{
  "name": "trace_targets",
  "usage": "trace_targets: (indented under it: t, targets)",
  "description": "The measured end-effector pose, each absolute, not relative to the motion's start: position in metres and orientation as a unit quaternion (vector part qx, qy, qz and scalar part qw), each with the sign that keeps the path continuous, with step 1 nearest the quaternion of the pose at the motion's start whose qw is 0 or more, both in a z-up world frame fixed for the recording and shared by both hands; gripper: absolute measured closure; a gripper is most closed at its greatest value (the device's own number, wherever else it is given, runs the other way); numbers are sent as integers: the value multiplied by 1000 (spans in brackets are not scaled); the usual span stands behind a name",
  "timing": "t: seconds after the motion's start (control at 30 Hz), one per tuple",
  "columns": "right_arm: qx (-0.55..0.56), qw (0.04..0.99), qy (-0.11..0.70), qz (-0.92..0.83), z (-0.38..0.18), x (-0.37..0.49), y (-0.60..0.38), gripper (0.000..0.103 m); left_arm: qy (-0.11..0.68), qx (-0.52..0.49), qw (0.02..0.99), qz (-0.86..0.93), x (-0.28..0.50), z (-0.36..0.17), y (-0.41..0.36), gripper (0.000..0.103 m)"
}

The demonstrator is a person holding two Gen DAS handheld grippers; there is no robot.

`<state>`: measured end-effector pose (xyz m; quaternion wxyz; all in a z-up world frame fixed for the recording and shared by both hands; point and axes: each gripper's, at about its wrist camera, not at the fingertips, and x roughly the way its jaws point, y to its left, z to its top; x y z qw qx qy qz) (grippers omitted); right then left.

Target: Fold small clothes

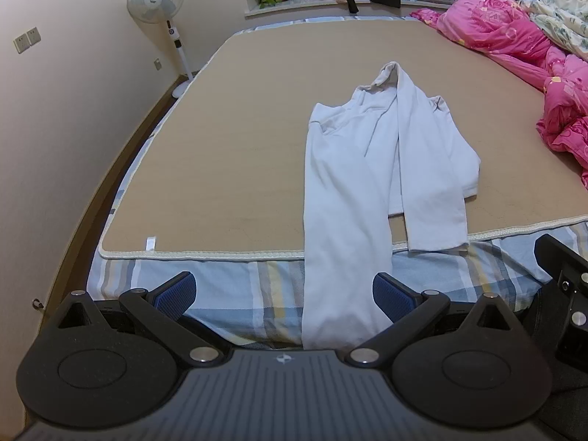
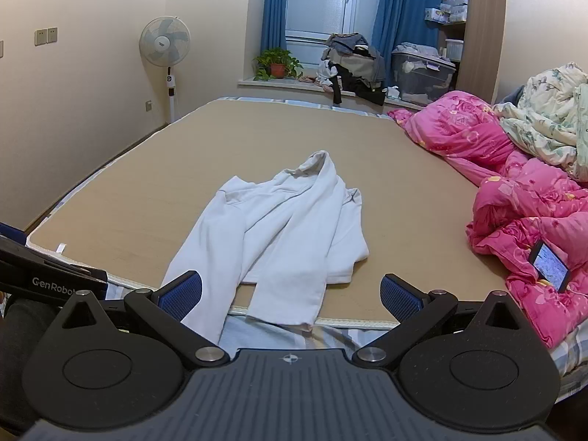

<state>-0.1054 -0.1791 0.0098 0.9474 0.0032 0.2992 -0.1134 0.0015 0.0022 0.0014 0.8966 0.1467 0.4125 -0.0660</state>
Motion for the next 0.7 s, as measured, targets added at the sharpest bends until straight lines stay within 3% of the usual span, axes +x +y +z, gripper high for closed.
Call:
trace_targets:
  t: [0.7]
  targets:
    - [4, 946, 302, -115, 9, -106, -182, 1, 414, 150, 896, -68, 3, 1, 0, 1]
